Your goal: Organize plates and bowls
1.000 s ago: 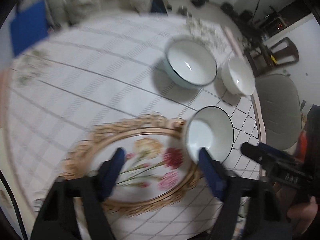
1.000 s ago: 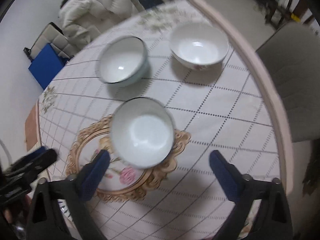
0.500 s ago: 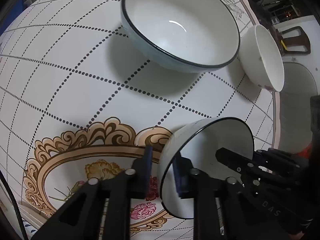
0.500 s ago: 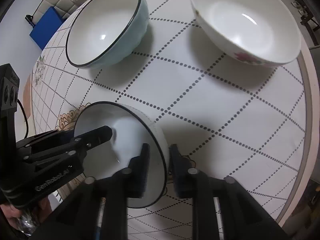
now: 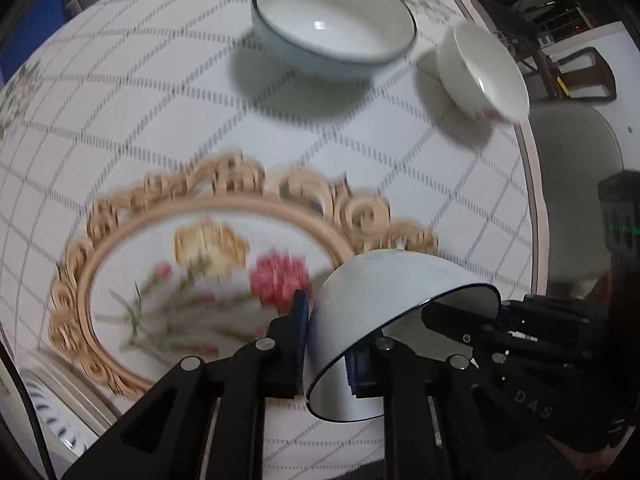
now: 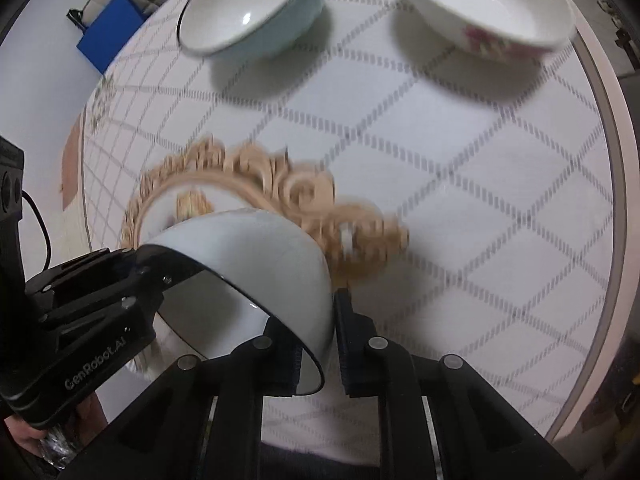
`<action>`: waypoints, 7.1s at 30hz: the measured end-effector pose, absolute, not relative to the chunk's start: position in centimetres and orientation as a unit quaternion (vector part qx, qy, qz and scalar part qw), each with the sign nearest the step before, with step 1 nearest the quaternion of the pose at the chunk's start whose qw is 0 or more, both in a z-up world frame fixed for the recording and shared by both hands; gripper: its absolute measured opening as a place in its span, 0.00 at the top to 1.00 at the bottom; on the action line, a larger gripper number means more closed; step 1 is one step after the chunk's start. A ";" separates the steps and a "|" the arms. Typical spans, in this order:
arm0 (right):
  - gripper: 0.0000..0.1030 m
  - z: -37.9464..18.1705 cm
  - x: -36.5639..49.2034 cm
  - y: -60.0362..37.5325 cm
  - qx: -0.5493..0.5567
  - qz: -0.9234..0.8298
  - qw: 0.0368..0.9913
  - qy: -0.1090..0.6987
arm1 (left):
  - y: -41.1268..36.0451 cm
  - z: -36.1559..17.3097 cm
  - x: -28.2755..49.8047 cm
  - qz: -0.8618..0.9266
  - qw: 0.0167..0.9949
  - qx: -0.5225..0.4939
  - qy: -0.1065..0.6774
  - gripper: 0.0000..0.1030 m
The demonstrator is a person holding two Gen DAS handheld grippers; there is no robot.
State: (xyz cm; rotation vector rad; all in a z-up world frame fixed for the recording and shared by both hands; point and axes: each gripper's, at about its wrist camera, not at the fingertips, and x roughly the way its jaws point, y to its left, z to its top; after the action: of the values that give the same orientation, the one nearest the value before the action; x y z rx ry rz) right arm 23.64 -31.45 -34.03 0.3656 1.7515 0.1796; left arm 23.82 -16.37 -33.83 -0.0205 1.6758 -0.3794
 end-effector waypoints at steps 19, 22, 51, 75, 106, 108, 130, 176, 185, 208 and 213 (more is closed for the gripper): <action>0.77 -37.6 16.0 -29.2 0.166 0.077 0.562 0.807 | -15.9 -37.1 18.1 -0.126 0.614 -0.012 0.779 0.80; 0.36 -35.4 17.5 -29.6 0.139 0.066 0.593 0.790 | -14.8 -35.9 18.4 -0.122 0.614 -0.011 0.780 0.68; 0.41 -37.7 41.7 -31.7 0.222 0.011 0.647 0.729 | -17.6 -36.7 45.3 -0.107 0.682 0.028 0.723 0.16; 0.88 -35.6 40.5 -30.4 0.206 0.034 0.650 0.731 | -19.0 -34.4 41.7 -0.154 0.678 0.024 0.718 0.82; 0.88 -32.2 13.7 -28.0 0.182 0.035 0.631 0.753 | -16.3 -31.2 18.6 -0.189 0.642 0.030 0.743 0.81; 0.88 -32.8 13.1 -27.7 0.176 0.033 0.629 0.757 | -16.3 -31.7 18.1 -0.186 0.637 0.036 0.747 0.81; 0.88 -34.5 14.0 -27.1 0.141 0.029 0.614 0.776 | -17.0 -33.9 16.3 -0.160 0.630 0.087 0.755 0.82; 0.46 -39.2 35.9 -47.9 0.276 -0.039 0.644 0.712 | -35.0 -37.4 44.4 -0.208 0.641 0.099 0.732 0.37; 0.88 -41.1 37.1 -46.6 0.265 -0.030 0.639 0.722 | -36.4 -38.7 43.6 -0.216 0.626 0.105 0.742 0.85; 0.88 -25.6 22.8 -35.4 0.221 0.042 0.684 0.694 | -23.4 -23.3 28.5 -0.225 0.688 0.054 0.688 0.86; 0.88 -26.2 17.2 -31.8 0.209 0.053 0.668 0.713 | -19.7 -24.8 23.3 -0.211 0.674 0.052 0.706 0.86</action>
State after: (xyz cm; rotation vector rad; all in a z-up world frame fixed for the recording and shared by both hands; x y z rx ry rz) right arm 17.23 -31.78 -26.20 0.4720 1.6073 0.1187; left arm 23.32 -19.72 -24.77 0.1177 1.5887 -0.4751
